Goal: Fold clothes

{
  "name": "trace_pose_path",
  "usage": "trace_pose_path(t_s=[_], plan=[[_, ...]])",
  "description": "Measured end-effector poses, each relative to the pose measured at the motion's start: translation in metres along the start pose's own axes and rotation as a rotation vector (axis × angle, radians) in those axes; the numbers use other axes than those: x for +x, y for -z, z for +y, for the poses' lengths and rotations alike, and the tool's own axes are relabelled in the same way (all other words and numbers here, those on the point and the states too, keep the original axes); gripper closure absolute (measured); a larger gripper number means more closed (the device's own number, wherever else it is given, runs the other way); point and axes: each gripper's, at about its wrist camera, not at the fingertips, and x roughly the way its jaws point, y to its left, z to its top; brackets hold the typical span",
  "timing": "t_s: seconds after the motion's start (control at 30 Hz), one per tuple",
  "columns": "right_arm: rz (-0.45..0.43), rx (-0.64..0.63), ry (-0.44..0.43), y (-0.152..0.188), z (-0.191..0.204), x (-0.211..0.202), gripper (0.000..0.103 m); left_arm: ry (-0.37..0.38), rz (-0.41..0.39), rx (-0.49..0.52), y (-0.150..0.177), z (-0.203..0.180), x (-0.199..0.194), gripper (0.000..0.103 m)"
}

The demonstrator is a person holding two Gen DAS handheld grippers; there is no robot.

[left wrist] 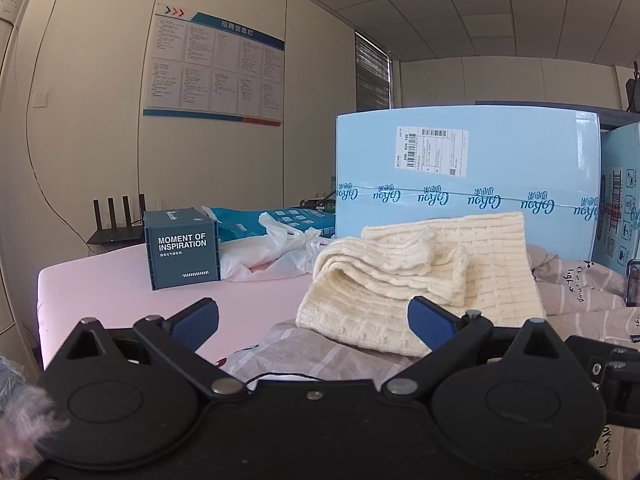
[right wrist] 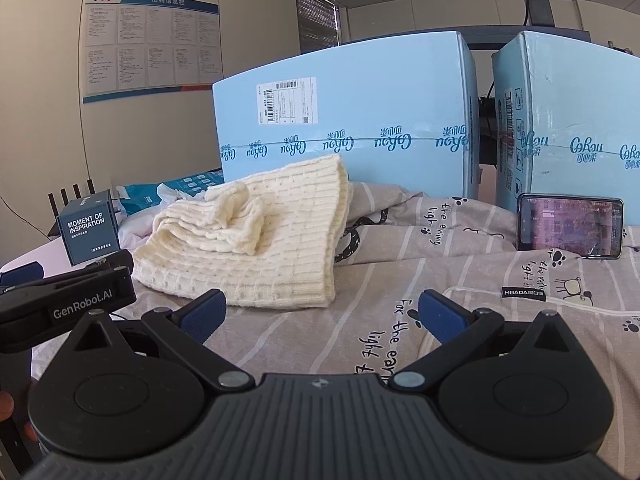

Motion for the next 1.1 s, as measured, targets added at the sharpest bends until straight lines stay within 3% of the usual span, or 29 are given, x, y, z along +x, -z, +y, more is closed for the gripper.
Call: trace_pose_path(t_s=[1.1], plan=[[-0.053, 0.027, 0.021, -0.0008, -0.0043, -0.0040, 0.000, -0.006, -0.014, 0.027, 0.0003, -0.0051, -0.0025, 0.000]])
